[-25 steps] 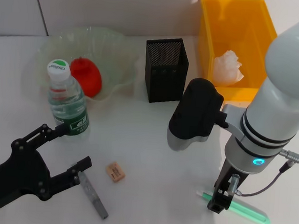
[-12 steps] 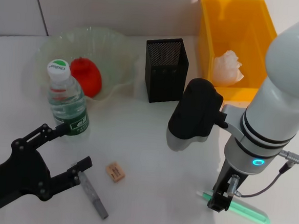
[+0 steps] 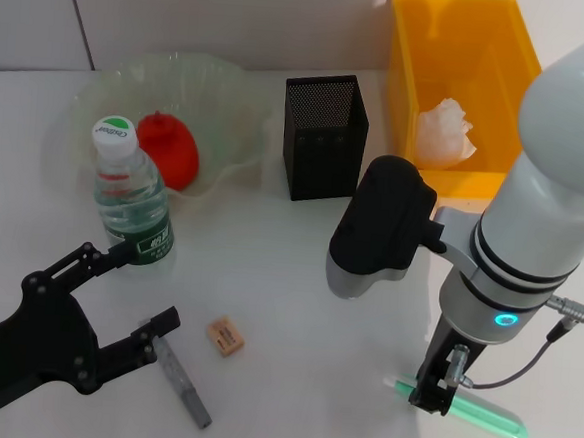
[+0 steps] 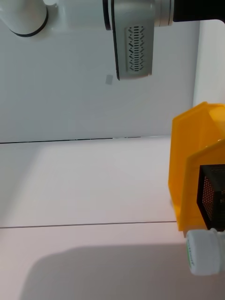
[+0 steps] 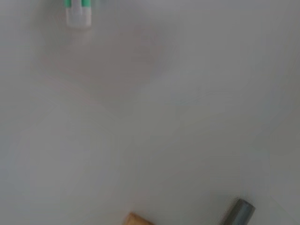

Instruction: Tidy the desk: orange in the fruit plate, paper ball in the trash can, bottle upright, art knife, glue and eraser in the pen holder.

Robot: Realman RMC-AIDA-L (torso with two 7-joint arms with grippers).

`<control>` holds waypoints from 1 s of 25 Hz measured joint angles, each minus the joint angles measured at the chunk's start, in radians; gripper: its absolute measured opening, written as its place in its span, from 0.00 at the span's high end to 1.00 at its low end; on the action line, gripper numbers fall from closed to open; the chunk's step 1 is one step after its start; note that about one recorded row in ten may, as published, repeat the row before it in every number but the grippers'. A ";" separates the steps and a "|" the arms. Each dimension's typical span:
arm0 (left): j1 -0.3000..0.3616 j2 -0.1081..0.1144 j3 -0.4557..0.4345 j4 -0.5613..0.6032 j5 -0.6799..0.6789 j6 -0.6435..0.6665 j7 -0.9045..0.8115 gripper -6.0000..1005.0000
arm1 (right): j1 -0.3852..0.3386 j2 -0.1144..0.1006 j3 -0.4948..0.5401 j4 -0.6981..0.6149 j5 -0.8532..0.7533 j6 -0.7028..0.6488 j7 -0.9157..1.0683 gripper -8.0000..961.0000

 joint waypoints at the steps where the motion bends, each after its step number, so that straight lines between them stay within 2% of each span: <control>1: 0.000 0.000 0.000 0.000 0.000 0.001 0.000 0.20 | 0.000 0.000 -0.001 0.001 0.000 -0.001 0.000 0.73; 9: 0.000 0.002 0.000 0.000 0.000 0.011 0.000 0.20 | -0.009 0.000 -0.003 -0.021 0.000 -0.008 -0.003 0.82; 14: 0.000 0.002 0.000 0.002 0.000 0.015 0.000 0.20 | -0.026 0.000 0.022 -0.070 0.002 -0.019 -0.002 0.82; 21: 0.001 0.001 0.000 0.002 0.000 0.017 0.001 0.20 | -0.062 -0.003 0.163 -0.168 0.003 -0.021 -0.003 0.82; 25: 0.001 0.001 0.000 0.003 0.000 0.019 0.002 0.20 | -0.091 -0.004 0.259 -0.241 0.003 0.020 -0.007 0.81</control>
